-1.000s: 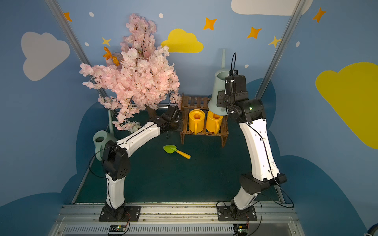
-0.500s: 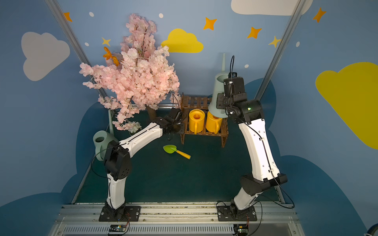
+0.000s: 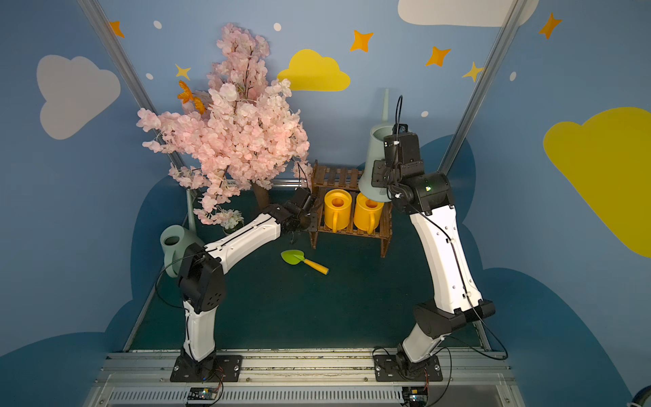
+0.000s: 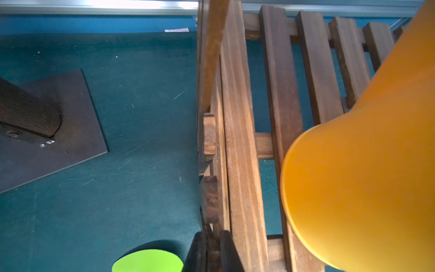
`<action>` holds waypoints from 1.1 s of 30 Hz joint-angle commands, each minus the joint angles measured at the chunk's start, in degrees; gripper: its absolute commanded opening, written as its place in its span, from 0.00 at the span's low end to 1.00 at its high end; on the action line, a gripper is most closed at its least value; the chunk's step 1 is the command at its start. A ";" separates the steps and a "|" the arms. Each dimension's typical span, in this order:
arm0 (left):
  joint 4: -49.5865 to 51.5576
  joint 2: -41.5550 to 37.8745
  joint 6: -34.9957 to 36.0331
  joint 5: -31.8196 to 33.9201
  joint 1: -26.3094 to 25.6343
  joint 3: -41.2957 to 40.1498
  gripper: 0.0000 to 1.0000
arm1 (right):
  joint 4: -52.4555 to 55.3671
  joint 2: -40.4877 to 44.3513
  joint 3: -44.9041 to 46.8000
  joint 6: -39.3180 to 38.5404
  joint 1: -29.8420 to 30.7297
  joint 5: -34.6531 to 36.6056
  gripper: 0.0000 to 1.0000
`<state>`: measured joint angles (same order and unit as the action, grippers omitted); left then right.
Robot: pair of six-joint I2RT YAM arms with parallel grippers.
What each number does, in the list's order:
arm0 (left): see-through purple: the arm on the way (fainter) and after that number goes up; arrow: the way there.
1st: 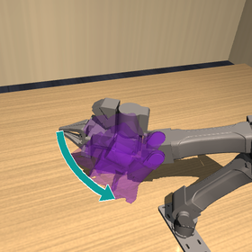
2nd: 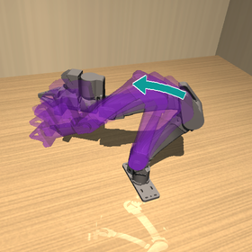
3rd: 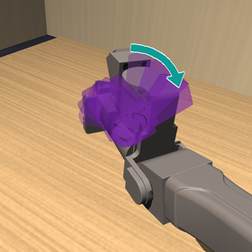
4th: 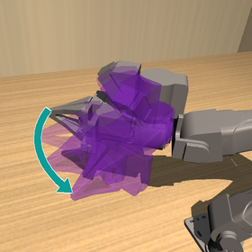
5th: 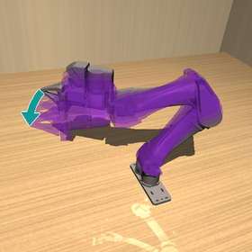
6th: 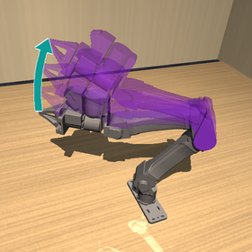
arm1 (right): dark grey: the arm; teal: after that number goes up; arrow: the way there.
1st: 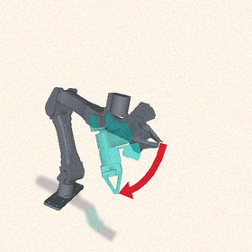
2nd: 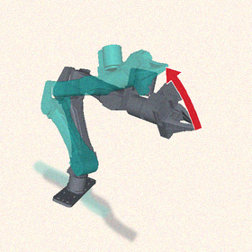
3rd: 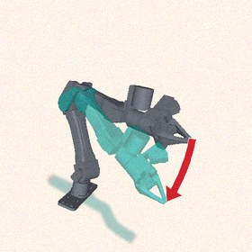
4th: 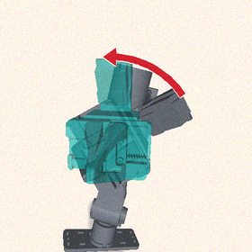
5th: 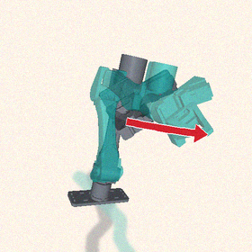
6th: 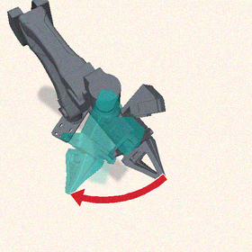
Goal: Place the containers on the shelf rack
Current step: Move the shelf to the center of the board.
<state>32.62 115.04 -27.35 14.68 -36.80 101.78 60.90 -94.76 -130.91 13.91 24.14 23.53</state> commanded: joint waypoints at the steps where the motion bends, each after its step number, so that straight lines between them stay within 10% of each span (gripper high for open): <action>1: 7.28 -1.36 -1.19 -3.00 -1.53 -2.96 0.02 | -4.59 1.61 -0.72 1.03 0.89 1.90 0.00; 33: 3.35 -9.17 -9.54 -4.09 -3.57 -12.12 0.07 | -7.99 -7.55 -2.83 1.21 3.26 5.47 0.00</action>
<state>31.55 107.13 -34.35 15.25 -39.29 91.48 55.68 -102.19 -131.39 14.15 27.22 27.42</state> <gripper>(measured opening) 0.116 0.214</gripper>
